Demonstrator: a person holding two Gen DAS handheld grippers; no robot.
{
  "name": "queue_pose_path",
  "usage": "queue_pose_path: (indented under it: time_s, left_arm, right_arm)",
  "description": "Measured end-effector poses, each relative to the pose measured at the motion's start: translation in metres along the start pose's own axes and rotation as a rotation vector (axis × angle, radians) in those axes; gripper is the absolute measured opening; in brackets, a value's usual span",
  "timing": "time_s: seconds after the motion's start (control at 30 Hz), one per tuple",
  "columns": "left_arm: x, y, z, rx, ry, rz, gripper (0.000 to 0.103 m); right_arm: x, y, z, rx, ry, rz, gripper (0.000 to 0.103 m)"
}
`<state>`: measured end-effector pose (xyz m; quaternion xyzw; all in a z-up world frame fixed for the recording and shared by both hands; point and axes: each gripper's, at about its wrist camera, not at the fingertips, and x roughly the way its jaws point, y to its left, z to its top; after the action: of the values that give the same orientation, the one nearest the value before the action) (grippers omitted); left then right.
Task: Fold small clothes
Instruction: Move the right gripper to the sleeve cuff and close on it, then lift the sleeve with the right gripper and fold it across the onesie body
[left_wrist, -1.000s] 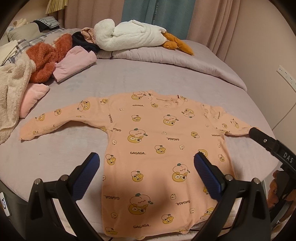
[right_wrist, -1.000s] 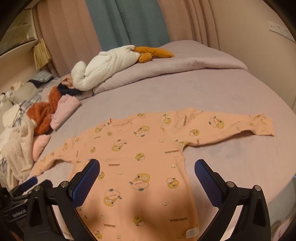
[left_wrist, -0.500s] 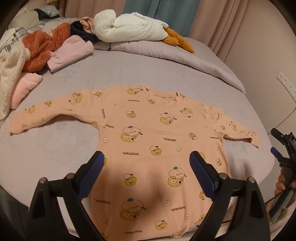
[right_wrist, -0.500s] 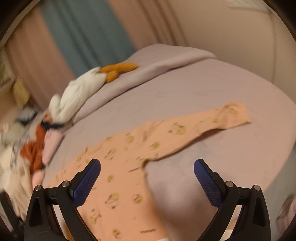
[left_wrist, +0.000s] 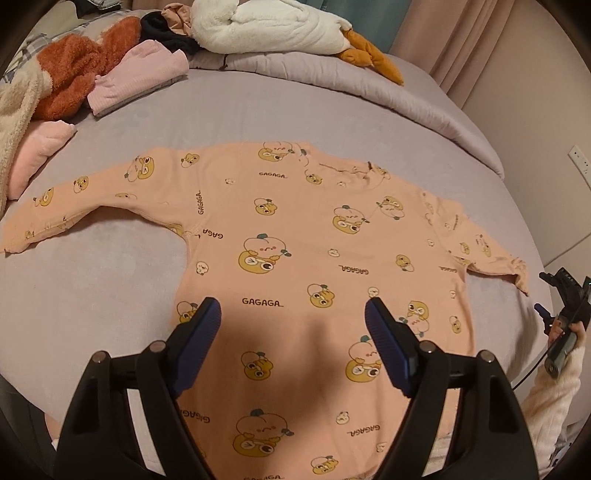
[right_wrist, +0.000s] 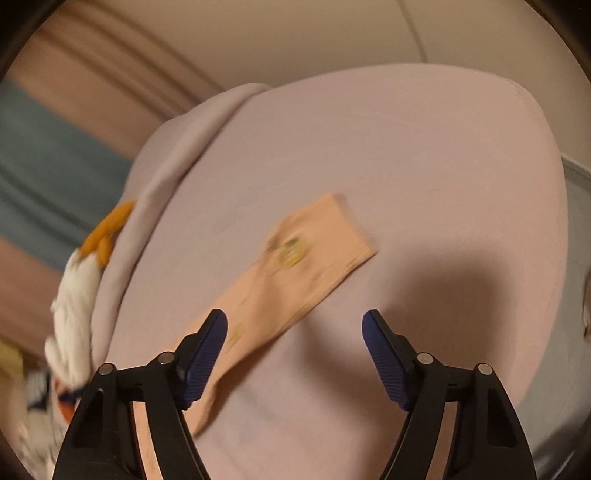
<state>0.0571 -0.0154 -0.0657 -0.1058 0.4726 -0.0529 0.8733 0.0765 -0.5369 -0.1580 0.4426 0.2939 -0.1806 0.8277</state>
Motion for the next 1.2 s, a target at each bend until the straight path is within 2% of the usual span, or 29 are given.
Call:
queue_pose_path:
  time_s: [0.1,0.17,0.27,0.33,0.37,0.4,0.6,0.67,0.77,0.87,1.03,1.2]
  left_arm:
    - [0.004,0.001,0.002,-0.002,0.007,0.010,0.080]
    - [0.006,0.002,0.002,-0.003,0.014,0.015,0.080]
    - [0.009,0.002,0.004,-0.005,0.020,0.014,0.080]
    - [0.011,0.002,0.006,-0.010,0.023,0.008,0.080]
    - [0.011,0.001,0.007,-0.012,0.023,0.003,0.080]
    - [0.012,0.001,0.008,-0.013,0.023,-0.001,0.079]
    - [0.018,-0.001,0.010,-0.008,0.032,-0.013,0.076]
    - [0.021,-0.001,0.010,-0.011,0.041,-0.018,0.075]
    - [0.021,0.001,0.012,-0.025,0.050,-0.033,0.075]
    - [0.018,0.004,0.013,-0.039,0.043,-0.035,0.075]
    - [0.013,0.007,0.011,-0.048,0.035,-0.028,0.075]
    - [0.006,0.013,0.009,-0.070,0.024,-0.016,0.075]
  right_arm:
    - [0.018,-0.011,0.007,0.064,0.016,-0.020,0.066]
    - [0.030,-0.015,0.010,0.104,0.039,-0.002,0.062]
    - [0.038,-0.009,0.011,0.122,0.020,0.036,0.057]
    - [0.044,-0.004,0.017,0.119,0.015,0.035,0.041]
    - [0.047,0.000,0.020,0.109,0.017,0.018,0.022]
    - [0.047,-0.003,0.025,0.103,0.015,0.003,0.009]
    - [-0.002,0.002,0.030,0.057,-0.133,-0.024,0.006]
    - [-0.009,0.000,0.030,0.060,-0.138,-0.011,0.006]
    - [-0.004,-0.002,0.033,0.036,-0.125,-0.053,0.006]
    - [-0.013,0.003,0.031,0.004,-0.156,-0.051,0.006]
    - [-0.039,0.039,0.036,-0.111,-0.226,-0.019,0.006]
    - [-0.060,0.080,0.025,-0.251,-0.252,0.022,0.006]
